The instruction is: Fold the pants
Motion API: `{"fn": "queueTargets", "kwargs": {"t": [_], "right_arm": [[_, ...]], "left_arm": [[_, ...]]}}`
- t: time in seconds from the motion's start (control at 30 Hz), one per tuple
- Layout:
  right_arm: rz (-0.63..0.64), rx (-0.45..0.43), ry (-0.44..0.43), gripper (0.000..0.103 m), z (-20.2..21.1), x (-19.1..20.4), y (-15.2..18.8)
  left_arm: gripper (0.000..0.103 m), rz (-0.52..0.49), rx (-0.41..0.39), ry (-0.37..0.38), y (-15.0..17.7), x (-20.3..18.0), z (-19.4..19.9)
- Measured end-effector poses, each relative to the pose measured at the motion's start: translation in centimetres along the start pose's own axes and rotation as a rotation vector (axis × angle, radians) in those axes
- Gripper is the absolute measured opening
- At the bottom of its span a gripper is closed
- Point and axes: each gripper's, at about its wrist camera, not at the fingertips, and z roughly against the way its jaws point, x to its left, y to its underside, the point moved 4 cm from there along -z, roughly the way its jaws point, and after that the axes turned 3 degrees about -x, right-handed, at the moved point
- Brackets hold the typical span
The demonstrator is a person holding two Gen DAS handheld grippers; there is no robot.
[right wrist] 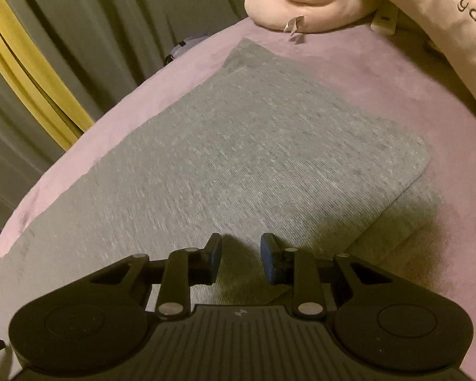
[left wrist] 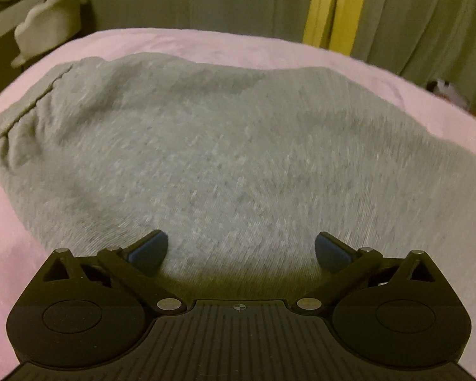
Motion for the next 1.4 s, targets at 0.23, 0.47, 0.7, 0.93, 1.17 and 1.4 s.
{"fn": "queueTargets", "kwargs": {"t": [0.23,0.47,0.7,0.93,1.17,1.4], "right_arm": [[-0.119,-0.004,-0.092,0.028,0.7,-2.1,-0.2],[-0.175,-0.157,0.134,0.087,6.2,-8.3,-1.2],[-0.476,-0.258,-0.092,0.053,9.2,-12.5,-1.5],[-0.409,-0.174,-0.094,0.038,6.0,-9.4,-0.8],[-0.467,-0.151,-0.138,0.021,3.8,-9.8,-0.1],[-0.546,-0.157,-0.227,0.024,2.7,-9.5,0.1]], "left_arm": [[0.103,0.0,0.01,-0.009,0.4,0.7,1.3],[0.103,0.037,0.018,0.033,0.6,1.5,2.1],[0.103,0.061,0.021,0.036,0.5,1.6,2.0],[0.103,0.064,0.027,0.033,0.5,1.5,2.1],[0.103,0.066,0.03,0.021,0.5,1.4,1.9],[0.103,0.061,0.032,0.012,0.5,1.3,1.7]]}}
